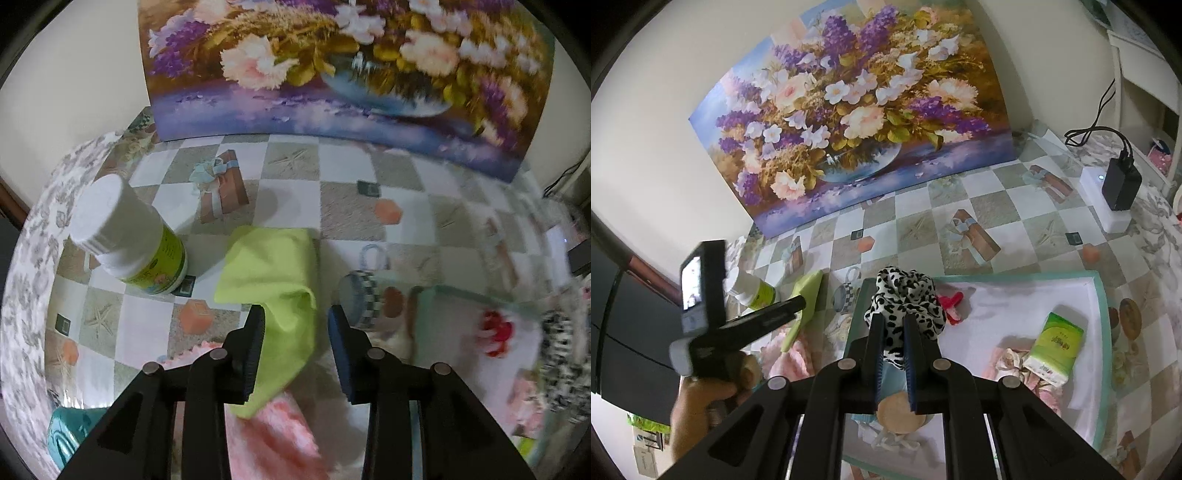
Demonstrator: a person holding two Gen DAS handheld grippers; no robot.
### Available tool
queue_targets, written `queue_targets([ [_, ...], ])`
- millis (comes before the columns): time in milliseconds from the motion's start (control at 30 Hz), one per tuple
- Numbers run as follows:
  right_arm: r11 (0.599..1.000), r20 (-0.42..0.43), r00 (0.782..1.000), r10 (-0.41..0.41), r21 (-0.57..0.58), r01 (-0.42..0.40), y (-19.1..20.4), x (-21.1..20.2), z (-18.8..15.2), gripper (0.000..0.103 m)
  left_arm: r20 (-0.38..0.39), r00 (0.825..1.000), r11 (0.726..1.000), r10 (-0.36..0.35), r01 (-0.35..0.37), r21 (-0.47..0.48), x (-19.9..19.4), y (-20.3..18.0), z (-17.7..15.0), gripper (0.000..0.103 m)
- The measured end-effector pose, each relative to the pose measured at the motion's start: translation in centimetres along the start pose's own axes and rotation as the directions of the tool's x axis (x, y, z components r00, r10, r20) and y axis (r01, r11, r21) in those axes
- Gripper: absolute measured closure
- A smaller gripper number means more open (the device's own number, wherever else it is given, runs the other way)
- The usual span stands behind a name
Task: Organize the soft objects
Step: 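Carry the green cloth into the tray with the left tool while the right tool drops the scrunchie there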
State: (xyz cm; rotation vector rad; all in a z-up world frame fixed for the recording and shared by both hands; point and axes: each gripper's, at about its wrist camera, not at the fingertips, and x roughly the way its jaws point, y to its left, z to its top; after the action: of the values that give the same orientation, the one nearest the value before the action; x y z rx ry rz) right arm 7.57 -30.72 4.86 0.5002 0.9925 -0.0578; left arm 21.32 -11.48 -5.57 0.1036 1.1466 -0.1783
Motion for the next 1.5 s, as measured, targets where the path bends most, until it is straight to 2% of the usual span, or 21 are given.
queue_targets([
  [100,1.000,-0.007,1.000,0.000,-0.006,0.000,0.2,0.2,-0.1,0.092,-0.011,1.000,1.000,0.022,-0.022,0.004,1.4,-0.1,-0.2,0.067],
  [133,1.000,-0.009,1.000,0.000,-0.008,0.000,0.2,0.3,-0.1,0.092,-0.010,1.000,1.000,0.029,-0.029,0.004,1.7,0.0,-0.3,0.071],
  [167,1.000,-0.010,1.000,0.000,-0.008,0.000,0.2,0.3,-0.1,0.092,-0.011,0.999,1.000,0.031,-0.031,0.003,2.0,0.0,-0.3,0.086],
  [200,1.000,-0.011,1.000,0.000,-0.008,0.000,0.2,0.3,-0.1,0.092,-0.014,1.000,1.000,0.026,-0.026,0.001,2.1,0.2,-0.4,0.093],
  [267,1.000,-0.010,1.000,0.000,-0.005,0.000,0.1,0.3,-0.1,0.092,-0.008,1.000,1.000,0.008,-0.008,-0.012,2.0,0.6,-0.3,0.099],
  [400,1.000,-0.008,1.000,0.001,-0.001,-0.001,0.0,0.2,0.0,0.092,0.038,0.997,0.997,-0.066,0.067,-0.039,0.6,1.5,0.0,0.101],
  [567,1.000,0.010,1.000,0.001,0.006,-0.001,-0.2,-0.4,0.1,0.092,0.095,0.983,0.980,-0.160,0.169,-0.100,-2.2,2.8,1.0,0.101],
  [667,1.000,0.031,0.999,-0.008,0.013,0.007,-0.3,-1.2,0.3,0.092,0.150,0.967,0.968,-0.208,0.225,-0.108,-4.8,2.9,1.7,0.101],
  [767,1.000,0.069,0.997,-0.022,0.018,0.021,-0.4,-2.5,0.6,0.092,0.209,0.942,0.954,-0.263,0.286,-0.087,-8.2,2.4,2.2,0.101],
  [1000,0.995,0.159,0.983,-0.097,0.036,0.092,-1.3,-5.3,1.0,0.092,0.314,0.878,0.930,-0.362,0.362,0.059,-15.4,-1.0,2.1,0.101],
  [1100,0.989,0.168,0.975,-0.143,0.059,0.135,-2.4,-5.6,1.0,0.092,0.307,0.863,0.916,-0.400,0.380,0.127,-16.8,-3.0,1.6,0.101],
  [1200,0.983,0.158,0.971,-0.177,0.088,0.164,-3.7,-5.4,0.9,0.092,0.272,0.860,0.900,-0.433,0.396,0.179,-17.0,-5.2,1.1,0.101],
  [1333,0.970,0.134,0.965,-0.224,0.122,0.209,-5.6,-4.7,0.8,0.092,0.214,0.876,0.891,-0.432,0.378,0.251,-16.0,-8.4,0.0,0.101],
  [1500,0.969,0.085,0.973,-0.213,0.143,0.199,-6.8,-2.7,0.4,0.092,0.141,0.888,0.875,-0.438,0.386,0.291,-13.7,-10.9,-1.1,0.101],
])
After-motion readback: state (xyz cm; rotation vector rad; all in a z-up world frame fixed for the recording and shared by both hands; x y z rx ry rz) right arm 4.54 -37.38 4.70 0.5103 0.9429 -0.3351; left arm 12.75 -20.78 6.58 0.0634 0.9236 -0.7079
